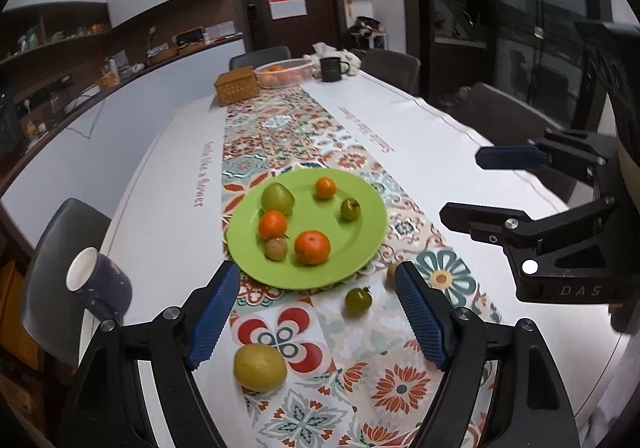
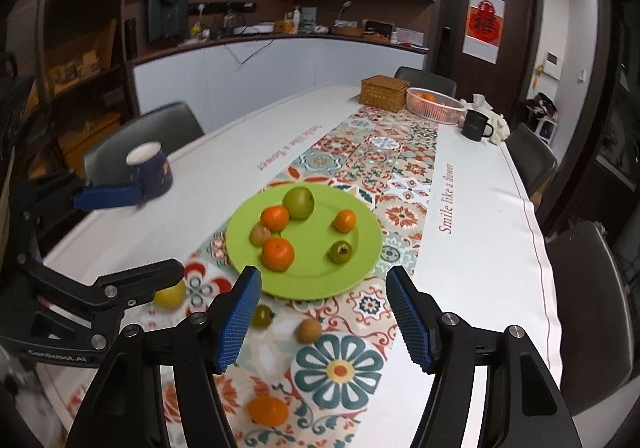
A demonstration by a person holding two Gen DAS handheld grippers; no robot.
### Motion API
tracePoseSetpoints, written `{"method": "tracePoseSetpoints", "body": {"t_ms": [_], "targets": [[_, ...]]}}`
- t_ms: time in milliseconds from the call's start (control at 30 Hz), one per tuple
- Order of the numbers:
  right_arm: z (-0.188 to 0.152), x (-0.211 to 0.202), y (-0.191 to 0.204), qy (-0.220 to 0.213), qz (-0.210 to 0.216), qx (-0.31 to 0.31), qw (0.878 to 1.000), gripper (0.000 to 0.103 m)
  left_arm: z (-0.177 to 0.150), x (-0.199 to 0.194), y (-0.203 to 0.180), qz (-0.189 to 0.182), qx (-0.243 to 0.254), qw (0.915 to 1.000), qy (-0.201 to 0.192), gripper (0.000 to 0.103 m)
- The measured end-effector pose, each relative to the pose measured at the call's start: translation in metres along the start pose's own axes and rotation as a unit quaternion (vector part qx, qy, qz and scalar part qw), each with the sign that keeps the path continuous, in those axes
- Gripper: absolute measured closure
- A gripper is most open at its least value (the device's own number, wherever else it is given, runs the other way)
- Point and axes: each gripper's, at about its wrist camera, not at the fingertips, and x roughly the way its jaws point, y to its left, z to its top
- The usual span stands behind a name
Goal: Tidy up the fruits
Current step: 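Withdraw both open tools from the plate toward the remaining fruit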
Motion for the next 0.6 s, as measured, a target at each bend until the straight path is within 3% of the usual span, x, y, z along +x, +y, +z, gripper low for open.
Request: {"method": "tracePoseSetpoints", "body": {"t_ms": [267, 600], "targets": [[-0.02, 0.021, -0.002, 0.03, 0.021, -0.021, 0.999, 0.038, -0.015, 0.028, -0.016, -0.018, 0.04, 0.9986, 0.03, 0.024], [-0.044, 0.067, -0.002, 0.093, 0.044, -0.046, 0.994, 0.041, -0.029, 0.074, -0.018, -0.033, 0.045, 0.995, 0.082, 0.024]]}}
